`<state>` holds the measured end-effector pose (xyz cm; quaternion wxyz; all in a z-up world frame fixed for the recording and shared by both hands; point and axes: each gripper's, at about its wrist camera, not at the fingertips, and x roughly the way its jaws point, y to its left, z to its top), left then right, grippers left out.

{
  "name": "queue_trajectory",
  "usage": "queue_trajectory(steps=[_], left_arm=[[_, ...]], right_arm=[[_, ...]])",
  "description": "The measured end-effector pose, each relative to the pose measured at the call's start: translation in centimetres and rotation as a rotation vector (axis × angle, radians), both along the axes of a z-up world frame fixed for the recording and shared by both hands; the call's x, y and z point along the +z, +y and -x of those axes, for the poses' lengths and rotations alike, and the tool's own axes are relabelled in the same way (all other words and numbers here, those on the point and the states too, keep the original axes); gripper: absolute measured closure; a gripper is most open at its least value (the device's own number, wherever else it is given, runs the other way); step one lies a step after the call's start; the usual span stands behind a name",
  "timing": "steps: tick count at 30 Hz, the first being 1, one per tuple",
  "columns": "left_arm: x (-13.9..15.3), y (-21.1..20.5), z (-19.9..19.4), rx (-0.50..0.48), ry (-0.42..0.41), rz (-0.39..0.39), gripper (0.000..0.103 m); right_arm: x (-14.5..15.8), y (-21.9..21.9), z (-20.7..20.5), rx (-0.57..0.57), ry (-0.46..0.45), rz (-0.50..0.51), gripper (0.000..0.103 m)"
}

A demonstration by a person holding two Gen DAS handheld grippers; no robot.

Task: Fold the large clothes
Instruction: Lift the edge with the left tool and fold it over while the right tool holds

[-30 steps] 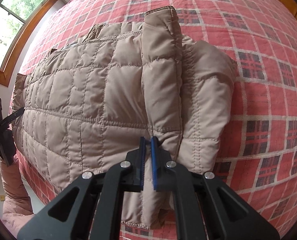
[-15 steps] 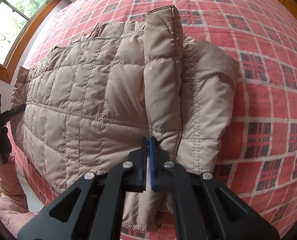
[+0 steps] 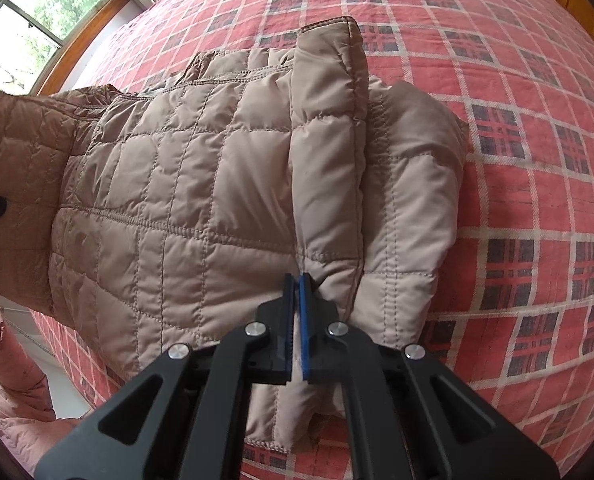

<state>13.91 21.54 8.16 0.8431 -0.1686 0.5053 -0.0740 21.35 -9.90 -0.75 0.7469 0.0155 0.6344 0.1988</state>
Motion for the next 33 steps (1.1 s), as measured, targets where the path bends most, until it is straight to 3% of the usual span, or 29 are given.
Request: queue_trajectory(steps=[7,14,20,26,30,33], left_arm=[[-1.0,-4.8,-1.6,-0.016,0.060,-0.025,0.085],[-6.9,-6.4,-3.6,-0.053,0.147,-0.030,0.074],[-7.7,-7.9,-2.7,-0.062,0.073,-0.068,0.068],[-8.7,-10.6,-2.7,-0.078,0.057,-0.172,0.065],[-7.4,-11.6,-1.9,-0.102,0.021,-0.236,0.053],[-6.0,-12.0,-1.1,-0.109,0.004,-0.237,0.052]], right_arm=[[0.4,-0.3,0.4,0.001,0.007,-0.017,0.102],[0.0,-0.5,0.2,0.005,0.002,-0.027,0.102],[-0.5,-0.2,-0.1,-0.002,0.008,-0.017,0.102],[-0.7,0.2,-0.4,-0.012,0.007,-0.008,0.102],[-0.7,0.2,-0.4,-0.020,0.014,-0.014,0.102],[-0.8,-0.2,-0.7,-0.018,0.015,-0.016,0.102]])
